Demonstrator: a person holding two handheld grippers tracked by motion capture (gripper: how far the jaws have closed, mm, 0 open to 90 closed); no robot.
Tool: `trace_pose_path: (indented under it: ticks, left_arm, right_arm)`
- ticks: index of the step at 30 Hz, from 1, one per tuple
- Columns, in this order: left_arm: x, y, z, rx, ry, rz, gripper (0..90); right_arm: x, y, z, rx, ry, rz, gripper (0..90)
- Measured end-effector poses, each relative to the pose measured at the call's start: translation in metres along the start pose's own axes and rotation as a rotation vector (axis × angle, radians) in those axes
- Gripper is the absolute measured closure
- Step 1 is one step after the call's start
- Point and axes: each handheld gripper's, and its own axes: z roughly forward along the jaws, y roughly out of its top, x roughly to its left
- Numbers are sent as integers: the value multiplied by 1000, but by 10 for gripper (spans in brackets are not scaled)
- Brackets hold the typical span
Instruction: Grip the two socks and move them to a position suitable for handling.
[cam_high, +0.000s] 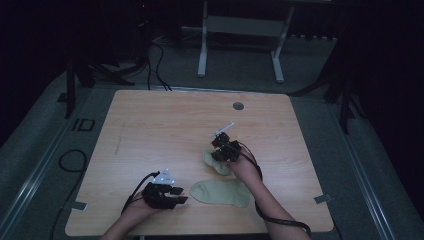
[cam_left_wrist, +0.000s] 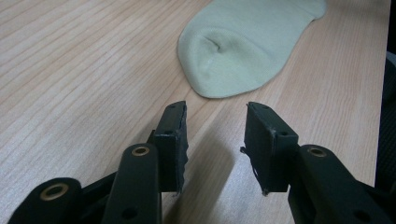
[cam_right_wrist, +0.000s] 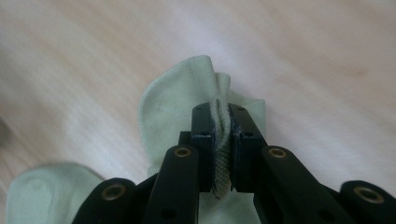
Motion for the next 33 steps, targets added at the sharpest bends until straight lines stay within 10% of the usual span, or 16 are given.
trace_pose_path:
  ticks: [10,15,27,33]
  left_arm:
    - [0,2,0,-5,10,1,607]
    - [1,10,1,-20,29,8,607]
    - [20,66,1,-84,143,29,692]
    - [28,83,25,-32,156,43,842]
  right_arm:
    - [12,-11,26,12,49,19,797]
    - [14,-7,23,21,70,0,592]
    - [10,-6,-7,-31,97,-18,571]
    - [16,-12,1,-11,94,-42,572]
